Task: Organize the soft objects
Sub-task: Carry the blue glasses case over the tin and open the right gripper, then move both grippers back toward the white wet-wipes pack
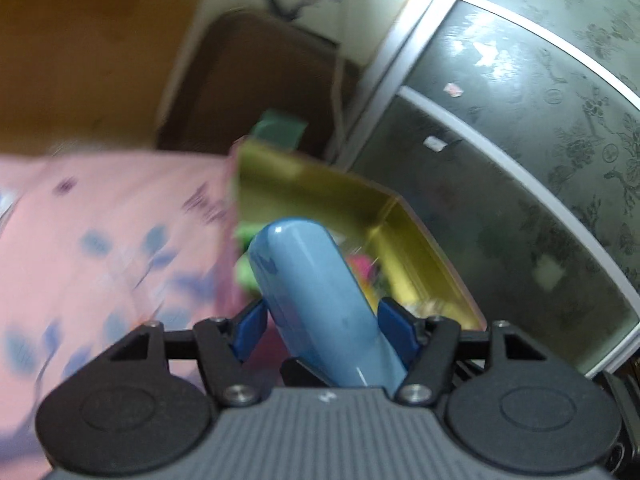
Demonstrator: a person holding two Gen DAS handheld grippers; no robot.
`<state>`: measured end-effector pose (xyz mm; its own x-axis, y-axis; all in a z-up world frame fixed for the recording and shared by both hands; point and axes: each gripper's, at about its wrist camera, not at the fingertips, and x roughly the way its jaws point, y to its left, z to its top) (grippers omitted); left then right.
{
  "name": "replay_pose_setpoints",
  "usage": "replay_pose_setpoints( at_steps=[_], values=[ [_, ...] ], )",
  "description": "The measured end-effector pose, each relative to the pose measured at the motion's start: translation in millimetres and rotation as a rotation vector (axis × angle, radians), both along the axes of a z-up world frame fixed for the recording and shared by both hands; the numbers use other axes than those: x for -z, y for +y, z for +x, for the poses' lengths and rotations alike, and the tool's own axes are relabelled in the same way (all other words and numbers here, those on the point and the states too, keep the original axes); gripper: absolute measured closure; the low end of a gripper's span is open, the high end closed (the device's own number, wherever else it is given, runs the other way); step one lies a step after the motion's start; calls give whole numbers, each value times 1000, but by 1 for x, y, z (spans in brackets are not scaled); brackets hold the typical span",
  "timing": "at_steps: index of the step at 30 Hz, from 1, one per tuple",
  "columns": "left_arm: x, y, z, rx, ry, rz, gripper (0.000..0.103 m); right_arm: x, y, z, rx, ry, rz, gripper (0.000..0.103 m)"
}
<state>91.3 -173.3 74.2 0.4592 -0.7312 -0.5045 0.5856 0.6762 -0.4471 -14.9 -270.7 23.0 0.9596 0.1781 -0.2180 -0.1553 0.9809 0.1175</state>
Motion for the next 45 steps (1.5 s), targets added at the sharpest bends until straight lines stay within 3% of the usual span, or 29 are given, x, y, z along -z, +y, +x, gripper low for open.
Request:
replay_pose_setpoints(
  at_steps=[3,4,5,7,10,12,18,23,33,45],
  values=[
    [-7,-36,27,22,-21,3,41,-16,-23,15,92,-29,-19,46],
    [-7,-48,37,24,-25,12,39,-19,-32,22,118,-29,-13,46],
    [-5,-61,47,28,-28,30,29,-22,-40,31,146,-25,-3,46],
    [3,-84,64,-1,-42,96,19,-20,-53,55,200,-22,1,42],
    [15,-99,71,-50,-95,199,19,-11,-62,90,261,39,-41,40],
    [19,-89,65,-49,-107,197,19,-7,-70,92,285,53,-6,39],
    [15,-63,46,-87,-144,193,19,1,-79,40,322,-38,118,40],
    [6,-54,16,-89,-201,235,19,9,-75,-1,368,-81,162,40],
    [-1,-11,-44,-108,-305,318,9,9,-53,-41,402,-79,166,40],
    [23,55,-52,-193,-305,403,7,2,-17,-48,334,-7,178,40]
  ],
)
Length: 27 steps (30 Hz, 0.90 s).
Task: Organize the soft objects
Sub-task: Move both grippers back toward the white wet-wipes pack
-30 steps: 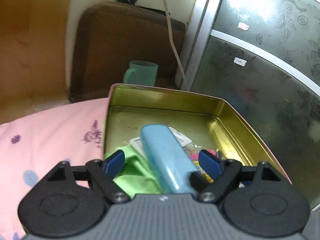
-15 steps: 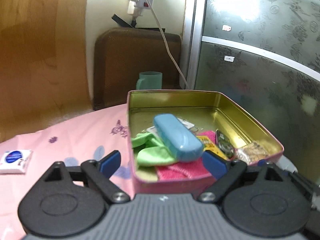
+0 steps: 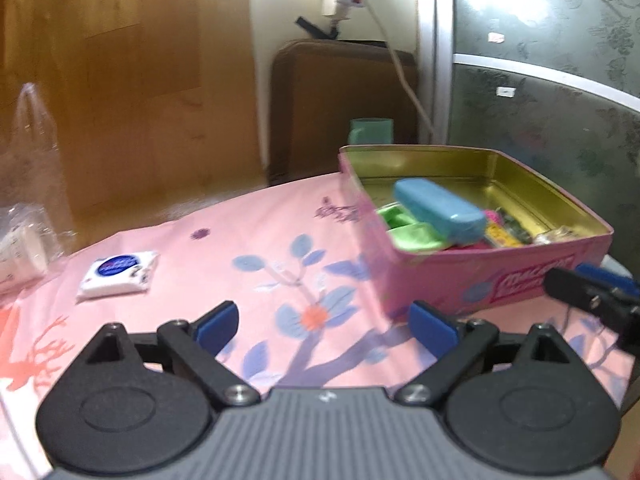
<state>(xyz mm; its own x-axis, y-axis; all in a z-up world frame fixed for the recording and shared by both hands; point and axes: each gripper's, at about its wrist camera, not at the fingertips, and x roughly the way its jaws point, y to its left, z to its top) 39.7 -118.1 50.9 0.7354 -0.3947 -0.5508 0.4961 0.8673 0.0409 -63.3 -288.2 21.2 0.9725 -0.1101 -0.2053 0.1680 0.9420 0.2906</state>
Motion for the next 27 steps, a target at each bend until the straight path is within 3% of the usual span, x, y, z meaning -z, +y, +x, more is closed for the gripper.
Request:
replay_pose_setpoints(
  at_steps=[10,21,23,27],
  values=[
    [25,60,17,-117,-9,44,6,-2,31,9,-44,47,-44,40],
    [44,155,64,-343,-28,121,5,0,87,47,-172,118,-115,40],
    [46,175,72,-396,-22,115,5,0,98,58,-207,134,-124,40],
    [42,216,78,-539,-31,28,5,0,123,87,-311,170,-162,38]
  ],
)
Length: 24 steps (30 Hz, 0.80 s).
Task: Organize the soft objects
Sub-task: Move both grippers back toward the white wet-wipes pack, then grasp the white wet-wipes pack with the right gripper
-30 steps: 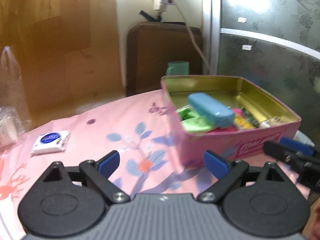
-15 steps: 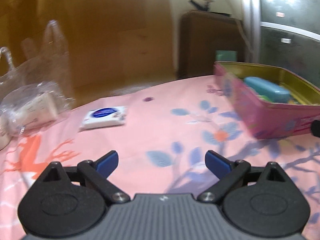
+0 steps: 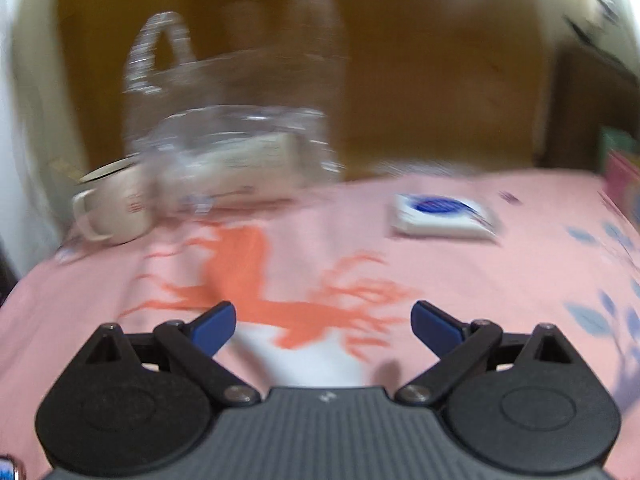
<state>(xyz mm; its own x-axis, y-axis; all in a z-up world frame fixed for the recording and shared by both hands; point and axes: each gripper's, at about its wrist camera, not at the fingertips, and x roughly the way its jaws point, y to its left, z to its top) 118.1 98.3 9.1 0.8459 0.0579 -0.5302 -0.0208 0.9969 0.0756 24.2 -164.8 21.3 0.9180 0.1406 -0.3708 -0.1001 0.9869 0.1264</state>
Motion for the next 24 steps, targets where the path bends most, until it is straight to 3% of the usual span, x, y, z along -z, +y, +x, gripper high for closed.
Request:
replay_pose_setpoints(
  at_steps=[5,8,15,19,21,24],
  values=[
    [-2,25,0,-79,-17,-114,5,-1,41,63,-84,42,-26,33],
    [-1,27,1,-71,-13,-137,6,-4,55,109,-99,80,43,20],
    [4,37,9,-65,20,-221,7,-5,94,207,-40,173,96,9],
    [4,36,11,-54,31,-229,7,6,112,251,-10,292,71,0],
    [4,36,11,-51,34,-229,7,8,119,258,6,276,61,0],
    [4,36,12,-48,40,-236,7,12,133,260,5,256,-40,0]
  ],
)
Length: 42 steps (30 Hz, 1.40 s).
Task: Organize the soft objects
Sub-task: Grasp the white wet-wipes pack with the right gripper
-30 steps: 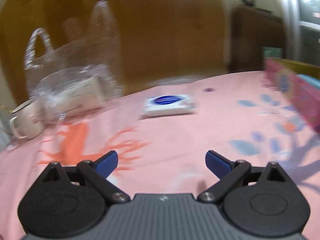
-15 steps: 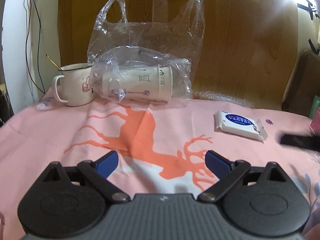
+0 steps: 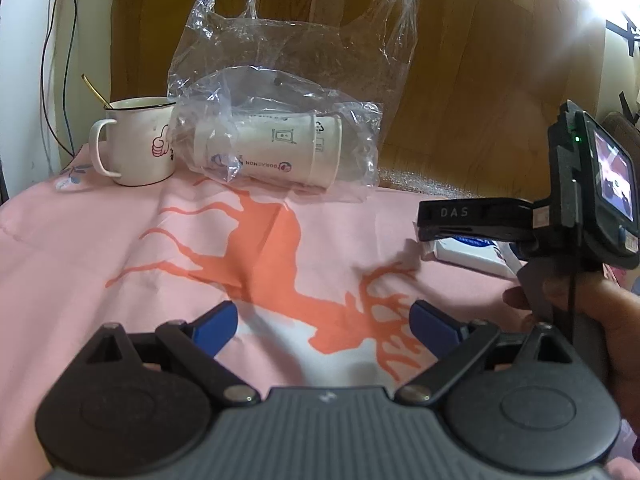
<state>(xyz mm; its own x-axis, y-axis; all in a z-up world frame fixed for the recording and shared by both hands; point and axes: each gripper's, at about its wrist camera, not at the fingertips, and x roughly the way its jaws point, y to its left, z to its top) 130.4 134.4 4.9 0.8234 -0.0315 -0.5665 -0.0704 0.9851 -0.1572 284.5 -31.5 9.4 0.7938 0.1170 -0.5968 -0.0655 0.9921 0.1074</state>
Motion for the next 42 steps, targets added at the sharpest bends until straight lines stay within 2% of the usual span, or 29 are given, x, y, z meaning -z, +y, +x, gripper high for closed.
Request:
replay_pose_setpoints(
  at_steps=[3,9,19,24,28,30,35,42],
  values=[
    [0,1,0,0,5,-8,7,-1,1,-2,-16,0,-14,5],
    [1,2,2,-1,6,-9,7,-3,-11,-24,-74,-20,-28,6],
    [1,-2,1,-4,8,16,6,3,-50,-115,-225,-18,-41,6],
    [1,-7,1,12,15,50,5,7,-76,-171,-257,-24,-47,6],
    [2,-13,1,18,28,85,3,10,-95,-209,-236,-32,-28,6],
    [2,-16,1,20,30,105,3,12,-100,-227,-214,-54,-63,6],
    [2,-27,3,37,45,178,1,21,-116,-262,-149,-97,-37,6],
    [6,-37,9,41,94,256,1,26,-126,-281,-92,-134,-18,1]
  ],
)
